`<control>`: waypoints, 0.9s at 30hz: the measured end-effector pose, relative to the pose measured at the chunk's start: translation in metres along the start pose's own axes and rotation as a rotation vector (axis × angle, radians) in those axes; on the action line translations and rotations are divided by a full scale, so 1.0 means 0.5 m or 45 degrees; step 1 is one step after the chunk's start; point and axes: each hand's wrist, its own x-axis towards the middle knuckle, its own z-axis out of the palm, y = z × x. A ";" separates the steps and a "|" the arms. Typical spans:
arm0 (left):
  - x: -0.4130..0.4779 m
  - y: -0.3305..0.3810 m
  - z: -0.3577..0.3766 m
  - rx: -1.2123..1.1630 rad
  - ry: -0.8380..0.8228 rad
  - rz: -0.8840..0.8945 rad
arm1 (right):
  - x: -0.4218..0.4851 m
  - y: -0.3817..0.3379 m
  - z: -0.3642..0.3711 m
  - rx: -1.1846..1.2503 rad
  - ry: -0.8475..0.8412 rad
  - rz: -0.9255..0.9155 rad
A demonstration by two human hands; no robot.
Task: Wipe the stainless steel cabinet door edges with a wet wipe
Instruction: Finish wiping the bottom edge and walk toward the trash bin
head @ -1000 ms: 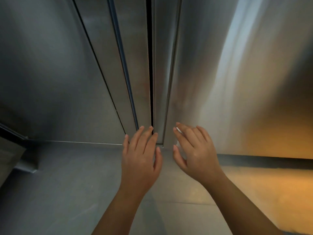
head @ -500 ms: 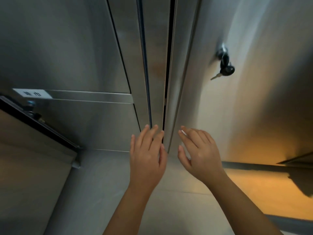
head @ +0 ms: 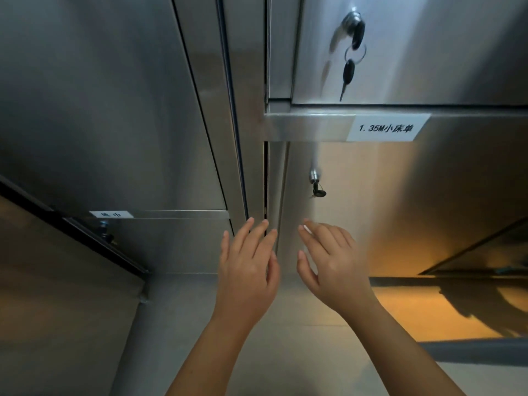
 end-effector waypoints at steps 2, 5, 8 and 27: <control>0.009 0.018 -0.034 0.002 -0.006 0.011 | 0.017 -0.013 -0.035 -0.013 0.016 0.001; 0.017 0.039 -0.078 0.041 -0.017 0.063 | 0.035 -0.031 -0.082 -0.041 0.015 0.009; 0.023 0.048 -0.121 0.065 -0.034 0.139 | 0.052 -0.041 -0.133 -0.088 0.023 -0.002; 0.064 0.126 -0.278 -0.020 0.054 0.282 | 0.083 -0.121 -0.325 -0.332 0.146 0.113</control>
